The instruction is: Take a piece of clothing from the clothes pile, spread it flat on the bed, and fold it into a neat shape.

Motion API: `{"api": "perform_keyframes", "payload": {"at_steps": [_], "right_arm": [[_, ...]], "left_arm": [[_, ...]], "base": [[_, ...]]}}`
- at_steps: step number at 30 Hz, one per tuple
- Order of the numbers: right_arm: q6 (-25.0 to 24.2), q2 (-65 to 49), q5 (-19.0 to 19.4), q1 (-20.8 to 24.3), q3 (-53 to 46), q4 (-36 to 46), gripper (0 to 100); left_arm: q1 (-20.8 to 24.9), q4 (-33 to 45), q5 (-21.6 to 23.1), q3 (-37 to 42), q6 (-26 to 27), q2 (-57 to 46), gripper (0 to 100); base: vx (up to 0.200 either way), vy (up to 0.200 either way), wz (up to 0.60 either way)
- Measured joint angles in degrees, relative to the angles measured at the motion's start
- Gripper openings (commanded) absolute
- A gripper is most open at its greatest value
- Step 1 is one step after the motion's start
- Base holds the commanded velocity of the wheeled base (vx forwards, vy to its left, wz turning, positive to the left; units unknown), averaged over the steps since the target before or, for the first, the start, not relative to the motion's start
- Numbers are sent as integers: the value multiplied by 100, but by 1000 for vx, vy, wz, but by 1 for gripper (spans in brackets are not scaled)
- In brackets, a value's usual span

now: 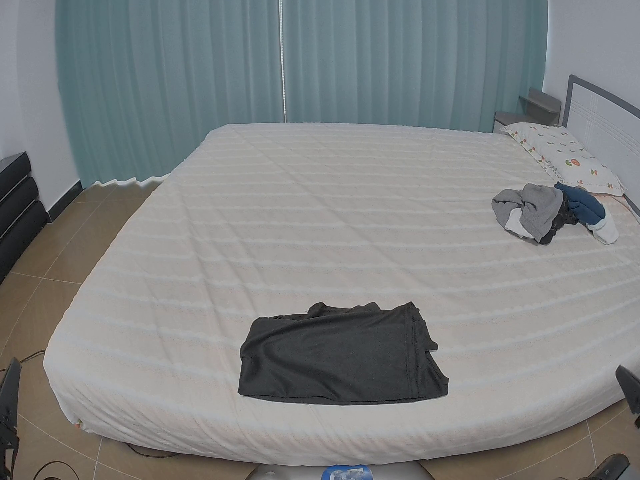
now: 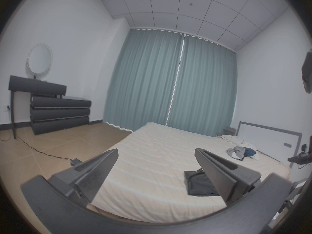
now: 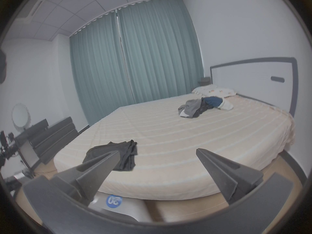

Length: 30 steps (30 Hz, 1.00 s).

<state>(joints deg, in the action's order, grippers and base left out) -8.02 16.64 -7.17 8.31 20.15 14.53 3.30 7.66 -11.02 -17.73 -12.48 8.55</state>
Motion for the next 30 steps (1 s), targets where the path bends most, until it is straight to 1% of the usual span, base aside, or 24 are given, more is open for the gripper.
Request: {"api": "perform_keyframes", "payload": {"at_steps": [2,4,7,10,14,17,20,22,24,27,30], "right_arm": [[277,-394,101,-247,-148,93,100],[362,-730,233,-468,-274,163,100],[512,-1108,430,-663,-469,183,100],[603,-1325,485,-761,-657,-110,100],[749,-1485,514,-813,-1092,-887,100],[889,-1541,547,-827,-1431,-1554,100],[1009,-1571,583,-829,-1671,-1803,100],[985,-1585,633,-831,-1787,-1816,100],[897,-1593,712,-834,-1847,-1819,100],[581,-1598,836,-836,-1892,-1816,100],[269,-1601,937,-839,-1908,-1809,100]], "left_arm": [[-129,176,-6,21,74,-266,100],[-205,266,-15,65,151,-441,100],[-284,321,-52,168,323,-605,100],[-321,202,-182,325,425,-697,100],[-344,-240,-358,605,527,-762,100],[-349,-858,-428,965,720,-784,100],[-351,-1493,-468,1315,925,-795,100],[-351,-1707,-474,1501,1037,-800,100],[-351,-1726,-460,1584,1085,-802,100],[-351,-1417,-360,1643,984,-802,100],[-349,-1170,-107,1658,811,-802,100]], "base": [[0,0,0],[0,0,0],[0,0,0],[0,0,0],[0,0,0],[0,0,0],[0,0,0],[0,0,0],[0,0,0],[0,0,0],[0,0,0]]}}
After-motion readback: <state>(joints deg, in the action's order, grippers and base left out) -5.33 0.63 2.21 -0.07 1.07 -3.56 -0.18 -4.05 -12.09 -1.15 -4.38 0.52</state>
